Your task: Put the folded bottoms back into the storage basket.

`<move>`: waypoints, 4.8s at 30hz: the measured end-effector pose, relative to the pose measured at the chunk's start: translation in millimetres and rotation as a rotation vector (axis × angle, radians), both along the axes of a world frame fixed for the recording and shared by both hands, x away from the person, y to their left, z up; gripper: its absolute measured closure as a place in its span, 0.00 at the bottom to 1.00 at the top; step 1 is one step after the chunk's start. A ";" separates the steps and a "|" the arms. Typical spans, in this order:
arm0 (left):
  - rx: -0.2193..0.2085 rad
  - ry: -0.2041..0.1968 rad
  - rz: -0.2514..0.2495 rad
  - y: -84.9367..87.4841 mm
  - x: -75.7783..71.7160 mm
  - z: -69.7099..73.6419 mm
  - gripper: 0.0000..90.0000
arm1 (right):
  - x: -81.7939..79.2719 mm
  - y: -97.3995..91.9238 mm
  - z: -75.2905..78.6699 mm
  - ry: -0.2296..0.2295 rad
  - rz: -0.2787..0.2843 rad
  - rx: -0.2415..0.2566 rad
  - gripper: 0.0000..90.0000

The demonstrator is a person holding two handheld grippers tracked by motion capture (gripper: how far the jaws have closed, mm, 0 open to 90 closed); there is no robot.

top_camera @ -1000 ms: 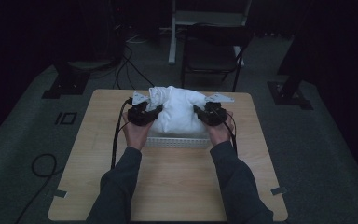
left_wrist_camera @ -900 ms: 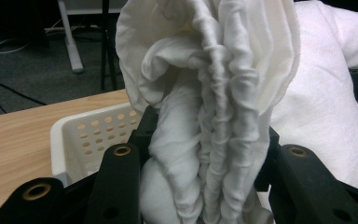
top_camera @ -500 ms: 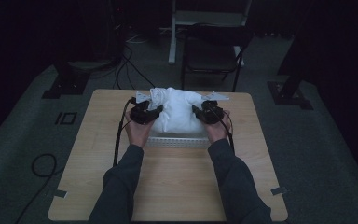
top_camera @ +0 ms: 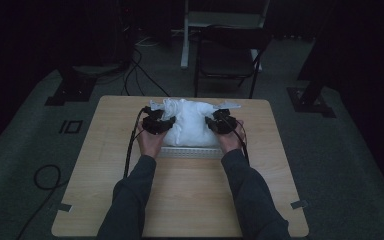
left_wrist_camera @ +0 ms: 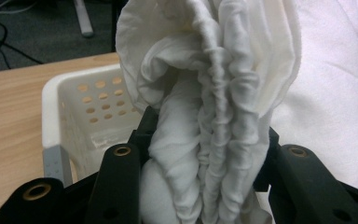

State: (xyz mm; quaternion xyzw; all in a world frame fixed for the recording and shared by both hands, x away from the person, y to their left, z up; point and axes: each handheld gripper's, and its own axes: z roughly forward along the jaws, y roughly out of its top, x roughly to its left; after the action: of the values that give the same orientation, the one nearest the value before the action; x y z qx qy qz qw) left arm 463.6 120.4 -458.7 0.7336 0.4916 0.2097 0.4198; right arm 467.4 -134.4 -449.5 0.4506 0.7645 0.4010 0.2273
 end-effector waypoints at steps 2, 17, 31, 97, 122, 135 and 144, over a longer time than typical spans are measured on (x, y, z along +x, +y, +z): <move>0.009 0.009 0.004 -0.5 0.8 -1.5 0.66 | 0.4 1.3 -2.0 0.004 -0.002 -0.007 0.80; 0.057 0.050 0.029 -9.3 2.4 -10.7 0.66 | 2.4 4.4 -12.6 0.036 -0.010 -0.045 0.80; 0.090 0.064 0.035 -16.1 1.0 -15.4 0.66 | 2.4 2.7 -21.9 0.059 -0.019 -0.063 0.80; 0.044 0.189 0.144 -8.4 5.0 -26.9 0.44 | 4.9 5.4 -38.4 0.201 -0.082 -0.162 0.54; -0.047 0.043 0.087 18.7 -24.5 5.8 0.42 | -20.7 -21.8 -2.4 0.094 -0.075 -0.059 0.47; -0.054 -0.024 0.044 23.0 -66.6 -11.1 0.41 | -54.9 -48.7 -2.4 0.051 -0.068 -0.007 0.46; 0.008 -0.044 0.045 32.6 -93.7 -28.5 0.40 | -71.6 -77.5 -12.5 0.031 -0.125 0.001 0.46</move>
State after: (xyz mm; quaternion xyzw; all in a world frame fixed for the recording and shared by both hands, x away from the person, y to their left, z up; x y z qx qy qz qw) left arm 370.0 153.0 -487.1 0.7194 0.4976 0.2370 0.4228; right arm 395.8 -211.9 -462.0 0.5038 0.7379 0.3796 0.2399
